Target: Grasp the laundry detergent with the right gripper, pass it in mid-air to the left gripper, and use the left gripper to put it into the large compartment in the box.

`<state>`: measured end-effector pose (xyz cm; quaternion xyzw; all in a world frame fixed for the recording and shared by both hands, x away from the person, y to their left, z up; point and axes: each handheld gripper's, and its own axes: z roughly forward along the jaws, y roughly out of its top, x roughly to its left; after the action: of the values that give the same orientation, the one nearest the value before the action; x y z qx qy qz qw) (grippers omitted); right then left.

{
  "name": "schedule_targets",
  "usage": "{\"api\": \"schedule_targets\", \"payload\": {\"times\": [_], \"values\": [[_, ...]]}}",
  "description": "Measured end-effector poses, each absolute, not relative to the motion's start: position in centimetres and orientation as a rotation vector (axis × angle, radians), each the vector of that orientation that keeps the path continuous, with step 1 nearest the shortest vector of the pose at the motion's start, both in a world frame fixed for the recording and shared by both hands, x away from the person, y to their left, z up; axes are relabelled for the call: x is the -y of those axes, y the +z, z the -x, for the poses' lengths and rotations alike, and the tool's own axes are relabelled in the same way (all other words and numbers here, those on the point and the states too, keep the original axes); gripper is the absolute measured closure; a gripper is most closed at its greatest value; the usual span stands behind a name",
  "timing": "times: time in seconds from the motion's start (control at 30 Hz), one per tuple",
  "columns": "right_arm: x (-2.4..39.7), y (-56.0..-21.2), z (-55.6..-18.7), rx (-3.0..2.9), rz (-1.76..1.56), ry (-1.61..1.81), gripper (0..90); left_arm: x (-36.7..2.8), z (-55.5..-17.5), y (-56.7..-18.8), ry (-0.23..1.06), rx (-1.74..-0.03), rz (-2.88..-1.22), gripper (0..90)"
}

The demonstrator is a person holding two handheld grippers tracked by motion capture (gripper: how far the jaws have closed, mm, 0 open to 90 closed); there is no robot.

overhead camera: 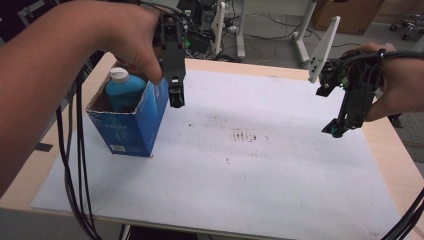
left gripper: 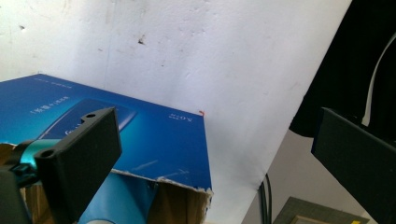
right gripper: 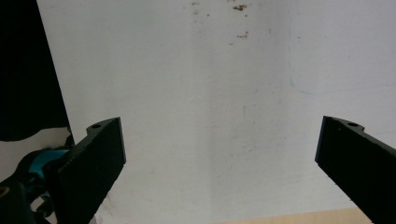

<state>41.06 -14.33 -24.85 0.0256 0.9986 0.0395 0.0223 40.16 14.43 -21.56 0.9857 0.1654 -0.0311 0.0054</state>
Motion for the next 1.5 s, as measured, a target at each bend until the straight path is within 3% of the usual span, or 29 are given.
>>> {"api": "schedule_targets", "payload": {"times": [0.4,1.5], "values": [[13.9,-25.2,-43.0,-3.11,-0.061,0.06,0.8,-14.1,-41.4,-22.2,-0.11,-0.443,-3.088,1.6],[14.3,-25.3,-42.9,-3.108,-0.093,0.099,0.8,-13.0,-41.1,-22.5,-0.146,-0.398,-3.073,1.6]]}}
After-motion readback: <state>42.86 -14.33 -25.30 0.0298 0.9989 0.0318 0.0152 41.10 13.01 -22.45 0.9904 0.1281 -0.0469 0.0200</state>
